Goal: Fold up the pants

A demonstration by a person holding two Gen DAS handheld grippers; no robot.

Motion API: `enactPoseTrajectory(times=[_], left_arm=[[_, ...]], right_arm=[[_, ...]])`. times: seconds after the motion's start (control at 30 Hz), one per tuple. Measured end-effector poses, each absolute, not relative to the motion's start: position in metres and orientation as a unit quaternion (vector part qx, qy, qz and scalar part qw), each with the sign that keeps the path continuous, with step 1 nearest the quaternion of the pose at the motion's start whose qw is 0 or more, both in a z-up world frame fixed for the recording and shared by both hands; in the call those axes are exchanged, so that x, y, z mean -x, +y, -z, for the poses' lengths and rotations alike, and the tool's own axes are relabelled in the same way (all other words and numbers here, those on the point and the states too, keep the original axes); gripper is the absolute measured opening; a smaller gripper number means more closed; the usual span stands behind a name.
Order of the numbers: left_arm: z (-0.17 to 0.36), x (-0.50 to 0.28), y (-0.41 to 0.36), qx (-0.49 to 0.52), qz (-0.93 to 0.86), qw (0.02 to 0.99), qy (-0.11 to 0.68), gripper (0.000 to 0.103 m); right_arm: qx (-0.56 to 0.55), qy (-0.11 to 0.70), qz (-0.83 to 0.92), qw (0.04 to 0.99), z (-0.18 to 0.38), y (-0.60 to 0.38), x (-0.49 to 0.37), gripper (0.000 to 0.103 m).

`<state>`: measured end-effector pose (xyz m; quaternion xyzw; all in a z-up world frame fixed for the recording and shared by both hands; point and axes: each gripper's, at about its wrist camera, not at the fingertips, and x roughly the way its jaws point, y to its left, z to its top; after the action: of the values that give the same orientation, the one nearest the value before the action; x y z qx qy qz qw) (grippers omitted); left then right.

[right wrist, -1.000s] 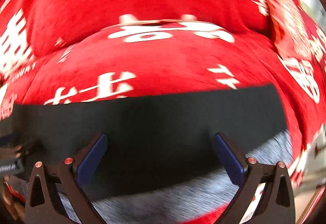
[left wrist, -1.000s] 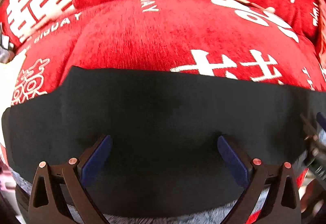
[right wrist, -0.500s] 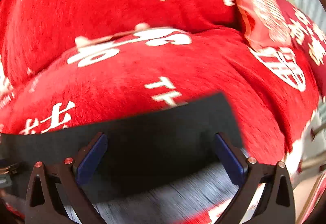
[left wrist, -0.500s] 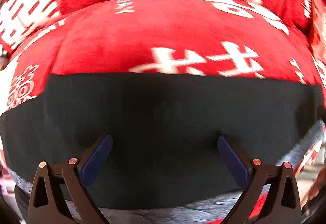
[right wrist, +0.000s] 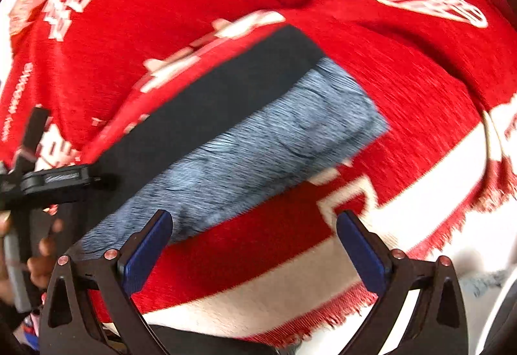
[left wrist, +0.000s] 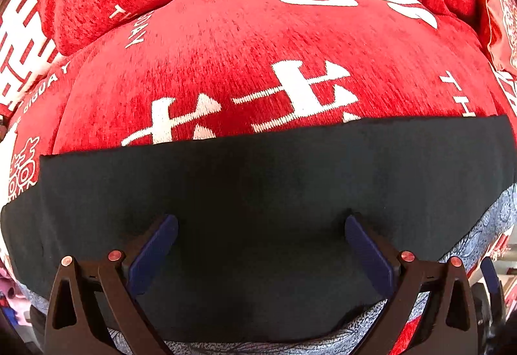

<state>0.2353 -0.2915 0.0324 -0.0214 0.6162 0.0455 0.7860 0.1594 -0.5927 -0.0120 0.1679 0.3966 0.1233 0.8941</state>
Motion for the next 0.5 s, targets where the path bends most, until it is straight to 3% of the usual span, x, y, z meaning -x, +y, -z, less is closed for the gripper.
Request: enactPoseTrajectory(times=[0.5], left_arm=[[-0.035,-0.228,-0.292,0.019,-0.045,0.805,0.591,0.103]], right_arm=[[-0.25,0.33,-0.148,0.898,0.006,-0.592,-0.202,0.1]])
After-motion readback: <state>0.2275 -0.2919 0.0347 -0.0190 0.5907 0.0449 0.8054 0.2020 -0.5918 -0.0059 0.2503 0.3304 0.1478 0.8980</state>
